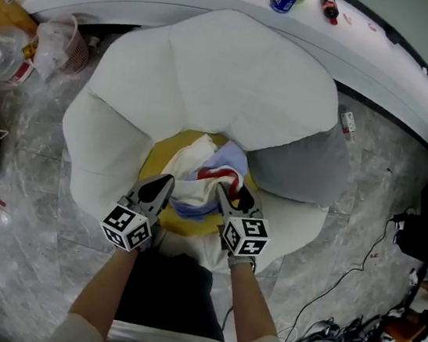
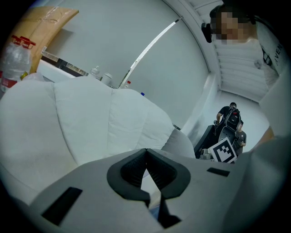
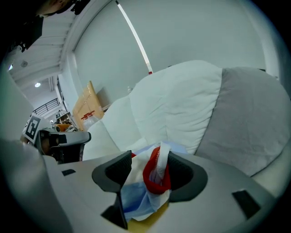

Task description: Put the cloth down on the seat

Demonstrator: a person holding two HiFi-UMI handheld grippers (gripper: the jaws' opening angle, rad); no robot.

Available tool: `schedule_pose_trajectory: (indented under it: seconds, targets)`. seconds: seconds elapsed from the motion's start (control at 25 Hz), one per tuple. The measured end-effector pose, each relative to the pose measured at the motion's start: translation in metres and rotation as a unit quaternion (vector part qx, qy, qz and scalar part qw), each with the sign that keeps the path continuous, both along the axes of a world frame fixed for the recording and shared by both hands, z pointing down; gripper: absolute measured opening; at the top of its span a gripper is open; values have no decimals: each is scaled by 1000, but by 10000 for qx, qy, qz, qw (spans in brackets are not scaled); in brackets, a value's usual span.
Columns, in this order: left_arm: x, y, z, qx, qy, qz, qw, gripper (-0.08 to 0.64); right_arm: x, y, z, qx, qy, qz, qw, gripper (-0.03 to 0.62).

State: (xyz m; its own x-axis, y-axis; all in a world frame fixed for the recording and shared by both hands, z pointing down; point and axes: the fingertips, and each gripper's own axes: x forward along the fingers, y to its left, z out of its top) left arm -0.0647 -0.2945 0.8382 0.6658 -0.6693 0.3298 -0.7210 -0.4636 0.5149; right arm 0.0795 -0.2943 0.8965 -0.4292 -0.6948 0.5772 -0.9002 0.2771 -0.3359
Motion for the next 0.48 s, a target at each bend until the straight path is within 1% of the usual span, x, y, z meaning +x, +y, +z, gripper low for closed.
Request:
schedule_pose_trajectory:
  seconds: [0.32, 0.48]
  targets:
    - [4, 10, -28, 20, 23, -17, 10000, 14, -1, 7, -30, 81, 69, -47, 9999, 236]
    - [6, 16, -36, -4, 34, -18, 10000, 14, 3, 11, -37, 42, 175, -19, 9998, 241]
